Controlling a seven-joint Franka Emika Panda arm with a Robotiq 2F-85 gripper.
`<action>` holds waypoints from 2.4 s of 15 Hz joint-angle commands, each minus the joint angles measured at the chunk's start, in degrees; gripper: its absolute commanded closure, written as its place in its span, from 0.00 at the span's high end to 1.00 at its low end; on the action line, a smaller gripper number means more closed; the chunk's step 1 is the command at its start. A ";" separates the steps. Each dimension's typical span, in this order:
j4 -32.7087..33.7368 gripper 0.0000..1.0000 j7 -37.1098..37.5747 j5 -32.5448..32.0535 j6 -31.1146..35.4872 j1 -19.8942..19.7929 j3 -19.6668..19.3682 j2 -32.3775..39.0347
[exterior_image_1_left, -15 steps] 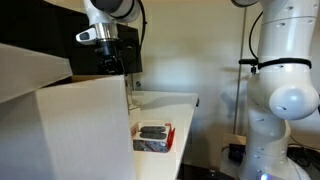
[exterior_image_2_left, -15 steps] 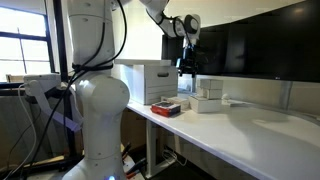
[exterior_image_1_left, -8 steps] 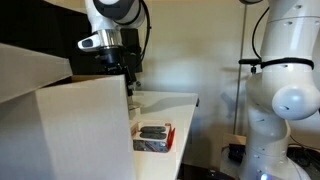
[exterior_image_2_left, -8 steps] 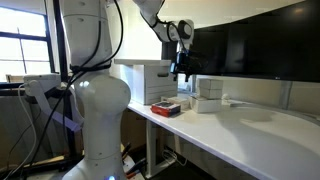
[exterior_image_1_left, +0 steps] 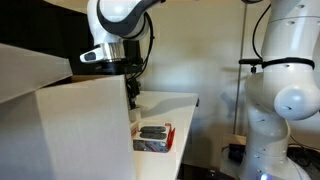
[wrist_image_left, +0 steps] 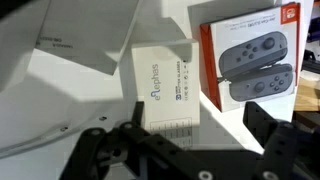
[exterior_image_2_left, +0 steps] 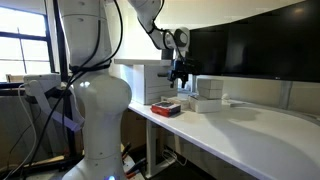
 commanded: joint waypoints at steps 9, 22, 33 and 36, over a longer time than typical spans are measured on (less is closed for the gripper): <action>-6.00 1.00 -1.37 4.06 8.71 1.20 0.45 -1.15; -6.89 1.00 -0.98 5.32 13.52 1.31 1.29 1.42; -6.93 1.00 -0.53 4.69 16.41 0.83 1.45 3.49; -6.93 1.00 -0.48 4.56 16.22 0.81 1.53 3.86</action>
